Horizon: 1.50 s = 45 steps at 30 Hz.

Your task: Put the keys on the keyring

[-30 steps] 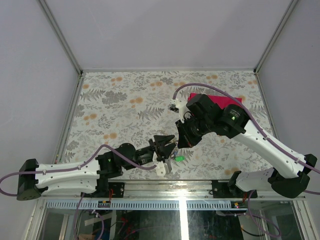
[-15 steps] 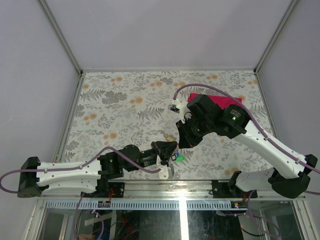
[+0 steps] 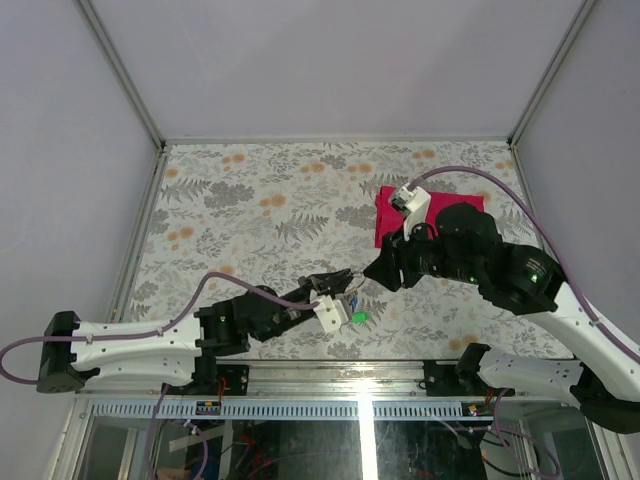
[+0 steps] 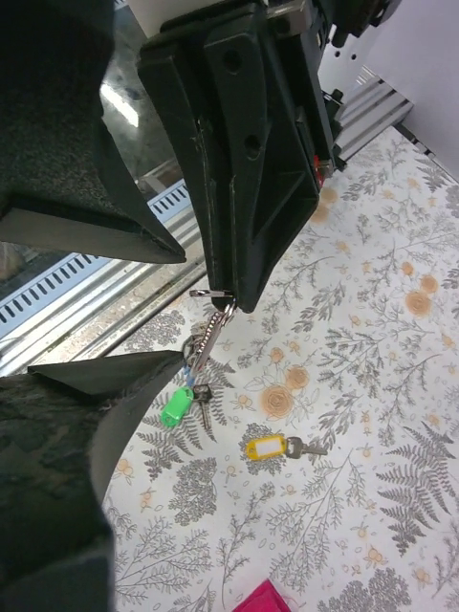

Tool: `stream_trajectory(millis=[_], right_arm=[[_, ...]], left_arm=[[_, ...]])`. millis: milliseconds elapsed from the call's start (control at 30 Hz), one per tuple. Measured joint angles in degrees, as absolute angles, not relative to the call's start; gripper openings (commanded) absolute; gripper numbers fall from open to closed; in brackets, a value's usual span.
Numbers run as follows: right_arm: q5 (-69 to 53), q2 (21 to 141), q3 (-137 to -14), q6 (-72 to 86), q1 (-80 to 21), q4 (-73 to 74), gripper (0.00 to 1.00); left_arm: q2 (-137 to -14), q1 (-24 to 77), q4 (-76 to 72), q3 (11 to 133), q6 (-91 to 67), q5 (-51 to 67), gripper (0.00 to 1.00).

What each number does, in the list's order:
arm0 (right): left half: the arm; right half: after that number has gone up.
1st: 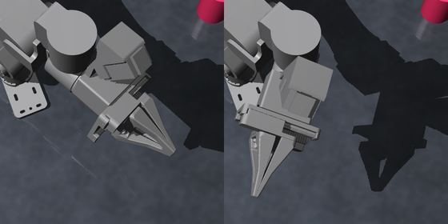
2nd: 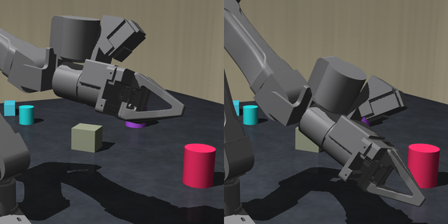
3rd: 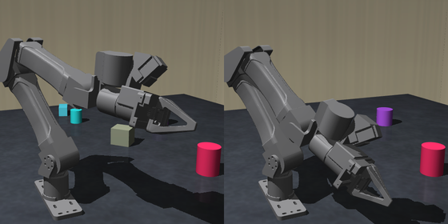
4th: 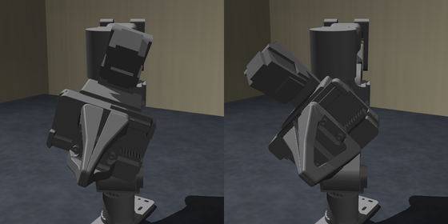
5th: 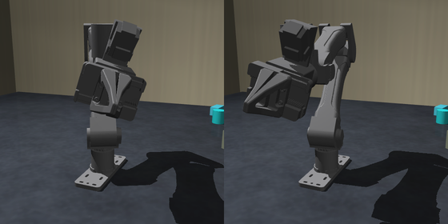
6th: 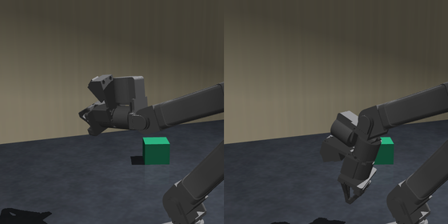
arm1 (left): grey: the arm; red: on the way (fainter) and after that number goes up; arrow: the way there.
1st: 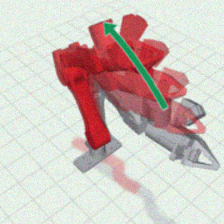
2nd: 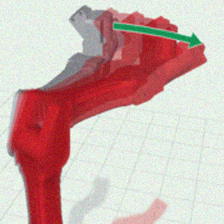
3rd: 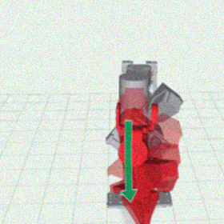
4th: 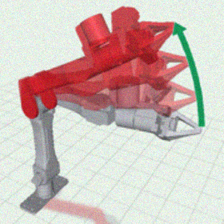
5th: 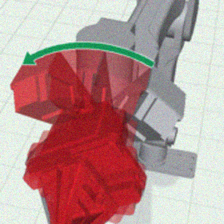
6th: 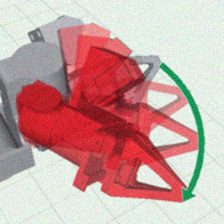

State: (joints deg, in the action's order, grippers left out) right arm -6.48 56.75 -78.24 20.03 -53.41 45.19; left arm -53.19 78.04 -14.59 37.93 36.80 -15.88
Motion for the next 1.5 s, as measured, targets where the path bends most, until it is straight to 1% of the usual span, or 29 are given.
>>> stream_trajectory(millis=[133, 200, 400, 567, 667, 767, 900, 933, 1033, 1133, 1167, 1333, 1500], right_arm=[[-5.4, 55.6, -75.3, 20.8, -53.4, 41.6, 0.49], [-5.1, 55.9, -74.4, 21.0, -53.4, 40.6, 0.48], [-4.9, 56.4, -73.3, 21.2, -53.4, 38.8, 0.38], [-5.0, 56.8, -73.0, 21.5, -53.4, 37.6, 0.33], [-5.0, 56.9, -72.3, 21.7, -53.4, 36.8, 0.29], [-5.2, 57.3, -71.8, 22.1, -53.4, 36.5, 0.21], [-5.7, 58.0, -71.7, 22.6, -53.4, 36.3, 0.03], [-5.8, 58.1, -71.7, 22.7, -53.4, 36.2, 0.0], [-6.2, 58.1, -71.7, 23.0, -53.4, 36.1, 0.0], [-6.7, 58.1, -71.7, 22.9, -53.4, 36.0, 0.0], [-6.7, 58.1, -71.7, 22.9, -53.4, 35.9, 0.0], [-7.7, 57.9, -71.8, 22.2, -53.4, 35.6, 0.0], [-9.5, 57.3, -72.0, 22.1, -53.4, 35.1, 0.0]], left_arm=[[-55.2, 78.0, -14.3, 40.2, 32.6, -19.5, 0.0], [-55.8, 78.0, -14.3, 40.8, 31.3, -20.4, 0.0], [-56.4, 78.1, -14.1, 41.5, 28.9, -21.9, 0.0], [-56.4, 78.1, -13.7, 41.6, 28.2, -22.0, 0.0], [-56.4, 78.1, -13.3, 41.6, 28.0, -22.0, 0.0], [-56.4, 78.1, -13.2, 41.6, 27.8, -22.0, 0.0], [-56.4, 78.1, -12.9, 41.6, 27.8, -22.0, 0.0], [-56.4, 78.1, -12.8, 41.6, 27.8, -22.0, 0.0], [-56.4, 78.1, -12.8, 41.6, 27.7, -22.1, 0.14], [-56.1, 78.2, -12.8, 41.6, 27.6, -22.1, 0.31], [-55.9, 78.2, -13.1, 41.6, 27.6, -22.0, 0.34], [-52.6, 78.4, -17.0, 40.3, 28.2, -21.0, 0.38], [-50.0, 78.4, -22.4, 37.7, 29.7, -18.3, 0.39]])
